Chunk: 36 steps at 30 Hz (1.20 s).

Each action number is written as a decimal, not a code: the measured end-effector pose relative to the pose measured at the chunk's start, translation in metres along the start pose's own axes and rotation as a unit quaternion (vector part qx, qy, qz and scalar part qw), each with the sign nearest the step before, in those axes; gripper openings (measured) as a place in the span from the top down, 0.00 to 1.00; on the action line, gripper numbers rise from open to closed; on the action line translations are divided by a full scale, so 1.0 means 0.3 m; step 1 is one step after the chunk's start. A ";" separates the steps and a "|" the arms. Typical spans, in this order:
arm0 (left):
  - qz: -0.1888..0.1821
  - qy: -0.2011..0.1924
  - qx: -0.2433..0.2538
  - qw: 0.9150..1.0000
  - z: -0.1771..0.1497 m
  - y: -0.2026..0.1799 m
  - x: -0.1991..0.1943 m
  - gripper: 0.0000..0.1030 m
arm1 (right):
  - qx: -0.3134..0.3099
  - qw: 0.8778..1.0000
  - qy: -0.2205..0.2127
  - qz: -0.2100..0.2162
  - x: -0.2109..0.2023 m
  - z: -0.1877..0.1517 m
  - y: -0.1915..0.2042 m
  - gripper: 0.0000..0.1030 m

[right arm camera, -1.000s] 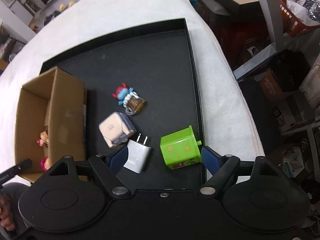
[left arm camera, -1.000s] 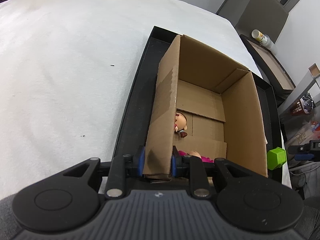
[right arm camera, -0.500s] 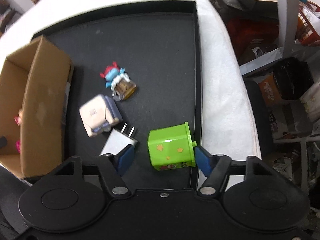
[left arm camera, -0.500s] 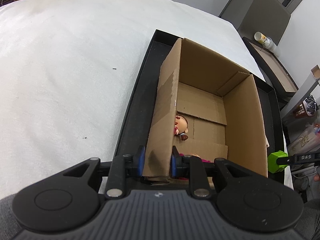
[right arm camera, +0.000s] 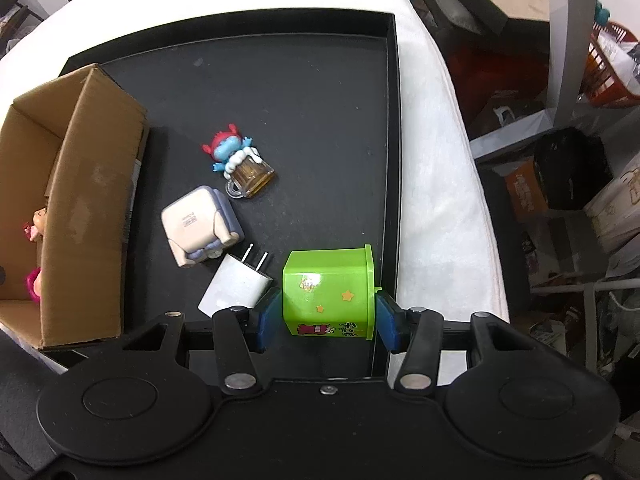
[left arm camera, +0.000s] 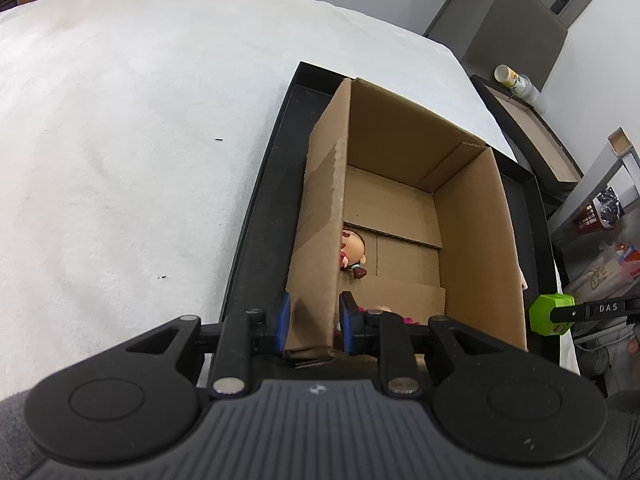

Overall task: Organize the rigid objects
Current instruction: 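Lift the green tin box with the right gripper toward the cardboard box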

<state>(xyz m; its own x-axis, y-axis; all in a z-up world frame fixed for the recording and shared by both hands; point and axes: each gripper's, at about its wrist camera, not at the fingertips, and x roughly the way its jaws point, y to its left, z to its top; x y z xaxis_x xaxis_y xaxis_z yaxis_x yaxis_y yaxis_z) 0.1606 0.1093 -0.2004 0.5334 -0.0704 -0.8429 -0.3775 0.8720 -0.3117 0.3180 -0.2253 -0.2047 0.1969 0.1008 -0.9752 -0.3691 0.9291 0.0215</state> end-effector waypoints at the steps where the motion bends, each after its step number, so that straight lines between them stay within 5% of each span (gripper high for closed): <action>1: -0.001 0.000 0.002 1.000 -0.002 -0.002 0.000 0.77 | -0.001 1.000 -0.003 -0.001 -0.008 -0.001 0.005 0.53; 36: -0.039 0.002 -0.004 0.999 -0.010 0.043 0.000 0.78 | -0.082 0.993 -0.081 0.008 -0.259 0.088 0.370 0.53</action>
<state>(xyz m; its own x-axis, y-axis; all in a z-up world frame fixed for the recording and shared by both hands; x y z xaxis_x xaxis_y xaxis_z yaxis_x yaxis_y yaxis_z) 0.1535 0.1191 -0.2058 0.5585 -0.1393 -0.8177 -0.3406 0.8603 -0.3792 0.2858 -0.1206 -0.1207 0.3285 0.1837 -0.9265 -0.5134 0.8580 -0.0119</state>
